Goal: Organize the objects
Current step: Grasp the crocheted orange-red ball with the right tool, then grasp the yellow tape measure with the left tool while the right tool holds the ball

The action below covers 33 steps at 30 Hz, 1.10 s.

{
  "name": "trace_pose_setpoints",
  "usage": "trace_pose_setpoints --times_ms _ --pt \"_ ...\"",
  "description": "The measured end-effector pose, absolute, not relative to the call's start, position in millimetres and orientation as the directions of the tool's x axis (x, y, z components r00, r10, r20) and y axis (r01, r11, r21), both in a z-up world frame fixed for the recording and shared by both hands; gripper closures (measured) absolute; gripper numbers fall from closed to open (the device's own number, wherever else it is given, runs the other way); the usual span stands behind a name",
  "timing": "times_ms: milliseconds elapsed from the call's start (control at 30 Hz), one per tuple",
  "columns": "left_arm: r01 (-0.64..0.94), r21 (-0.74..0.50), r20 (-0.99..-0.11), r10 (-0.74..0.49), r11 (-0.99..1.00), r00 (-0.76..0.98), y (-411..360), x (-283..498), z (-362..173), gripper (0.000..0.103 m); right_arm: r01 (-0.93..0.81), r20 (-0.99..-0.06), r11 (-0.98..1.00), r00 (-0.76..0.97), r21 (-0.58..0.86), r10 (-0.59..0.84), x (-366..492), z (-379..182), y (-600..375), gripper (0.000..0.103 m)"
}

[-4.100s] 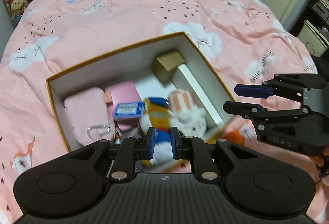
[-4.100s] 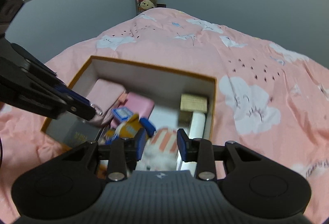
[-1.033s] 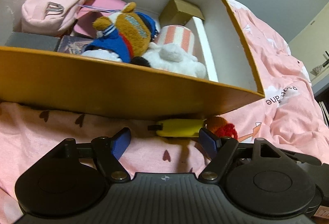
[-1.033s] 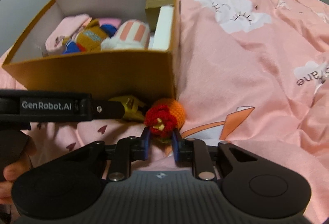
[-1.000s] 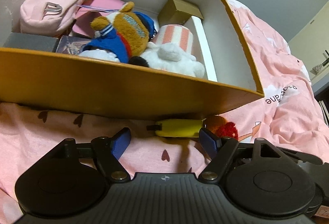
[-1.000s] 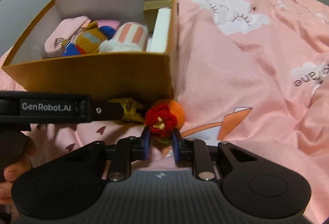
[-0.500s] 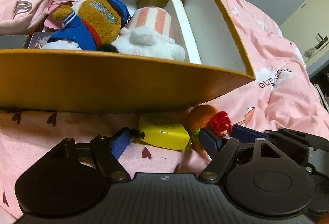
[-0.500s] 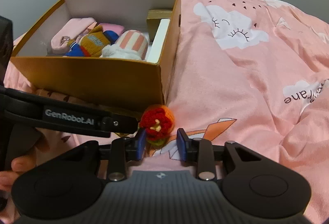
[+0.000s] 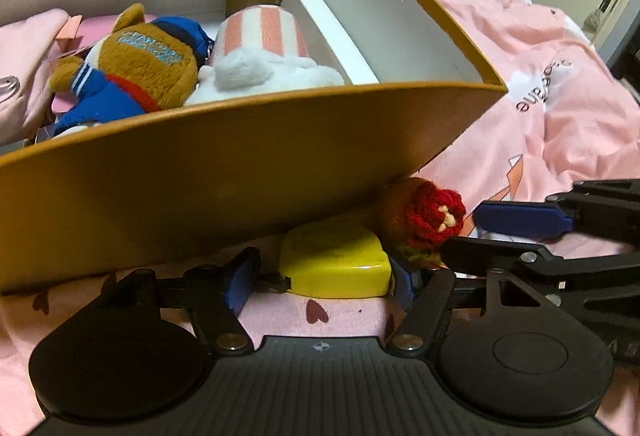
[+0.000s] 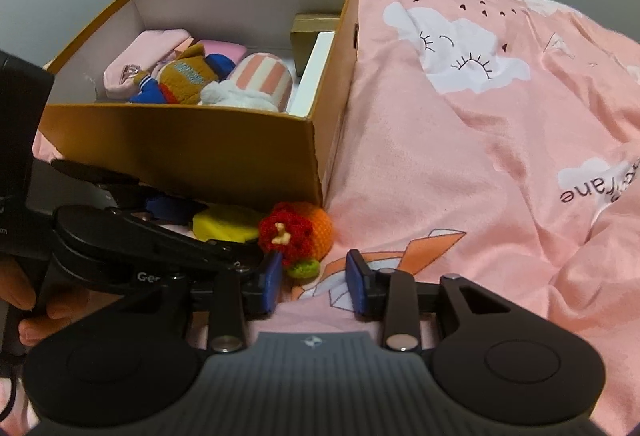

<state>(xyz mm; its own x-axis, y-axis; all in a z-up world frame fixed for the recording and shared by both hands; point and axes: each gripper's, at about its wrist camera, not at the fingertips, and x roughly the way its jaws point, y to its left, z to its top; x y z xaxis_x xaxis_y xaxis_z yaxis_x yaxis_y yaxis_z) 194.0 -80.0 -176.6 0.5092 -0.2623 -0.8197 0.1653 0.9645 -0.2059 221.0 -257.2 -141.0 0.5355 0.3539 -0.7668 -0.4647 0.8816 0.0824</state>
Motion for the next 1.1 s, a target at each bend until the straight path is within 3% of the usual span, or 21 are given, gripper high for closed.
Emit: trace_pose_setpoints --times_ms 200,467,767,900,1100 --pt "0.164 -0.178 -0.819 -0.238 0.970 0.522 -76 187 -171 0.030 -0.451 -0.739 0.870 0.513 0.200 0.436 228 -139 -264 0.057" --pt "0.112 -0.115 -0.823 -0.158 0.987 0.545 -65 173 -162 0.033 -0.417 -0.755 0.861 0.453 0.290 0.474 246 -150 -252 0.055" --pt "0.111 -0.101 -0.833 -0.145 0.989 0.535 -64 171 -172 0.032 -0.386 -0.803 0.888 0.429 0.250 0.413 255 -171 -234 0.052" --pt "0.126 -0.070 -0.828 -0.128 0.990 0.545 -69 168 -173 0.031 -0.382 -0.809 0.899 0.447 0.213 0.381 254 -174 -230 0.059" --pt "0.134 -0.049 -0.824 -0.116 0.990 0.555 -75 166 -175 0.029 -0.376 -0.814 0.907 0.455 0.192 0.361 254 -176 -227 0.059"
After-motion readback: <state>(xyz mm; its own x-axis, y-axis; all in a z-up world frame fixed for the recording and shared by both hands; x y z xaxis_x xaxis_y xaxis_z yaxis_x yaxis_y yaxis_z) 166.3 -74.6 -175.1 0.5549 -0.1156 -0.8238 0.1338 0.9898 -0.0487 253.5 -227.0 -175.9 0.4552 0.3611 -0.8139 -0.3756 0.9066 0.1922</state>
